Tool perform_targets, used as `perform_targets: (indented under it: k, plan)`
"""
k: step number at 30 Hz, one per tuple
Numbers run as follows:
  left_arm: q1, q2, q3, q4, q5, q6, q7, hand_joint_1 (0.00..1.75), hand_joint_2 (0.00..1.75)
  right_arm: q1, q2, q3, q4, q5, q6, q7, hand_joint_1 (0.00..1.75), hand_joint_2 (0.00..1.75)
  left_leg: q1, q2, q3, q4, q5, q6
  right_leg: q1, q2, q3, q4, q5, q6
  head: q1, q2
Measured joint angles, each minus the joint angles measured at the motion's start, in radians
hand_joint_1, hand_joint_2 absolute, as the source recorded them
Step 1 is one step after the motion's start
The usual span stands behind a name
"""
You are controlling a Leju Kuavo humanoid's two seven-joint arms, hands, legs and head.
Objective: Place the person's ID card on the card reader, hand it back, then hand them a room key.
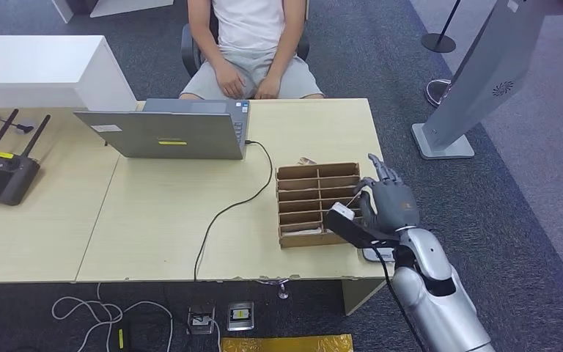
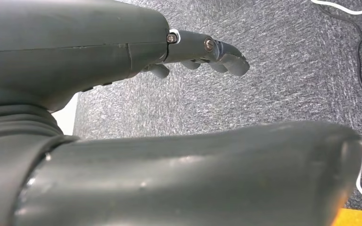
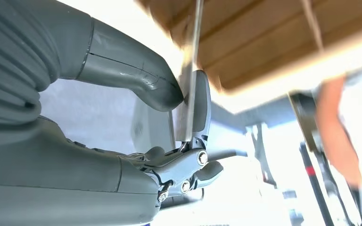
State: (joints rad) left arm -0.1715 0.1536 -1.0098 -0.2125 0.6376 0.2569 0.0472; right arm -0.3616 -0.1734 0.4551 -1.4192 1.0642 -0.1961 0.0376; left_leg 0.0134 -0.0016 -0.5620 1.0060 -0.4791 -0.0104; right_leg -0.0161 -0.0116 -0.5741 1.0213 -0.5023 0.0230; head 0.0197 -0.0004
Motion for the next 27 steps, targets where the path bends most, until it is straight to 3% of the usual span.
perform_targets:
  k: [20, 27]
  plan:
    - [0.0, -0.004, 0.0, 0.0, -0.026, 0.003, -0.01, 0.0, 0.0, -0.066, 0.004, -0.096, -0.081, 0.025, 0.012, -0.03, 1.75, 1.75, 0.0, 0.0, 0.0, 0.0, 0.0, 0.0, 0.0, 0.0, 0.0, 0.0, 0.0, 0.0, 0.0, 0.0]
    - [-0.001, -0.005, -0.002, 0.0, -0.056, -0.006, -0.01, 0.0, 0.0, -0.113, 0.035, -0.091, -0.052, 0.085, 0.008, -0.094, 1.75, 1.75, 0.0, 0.0, -0.002, 0.0, 0.0, 0.0, 0.0, 0.0, -0.001, 0.0, 0.0, 0.0, 0.0, 0.0]
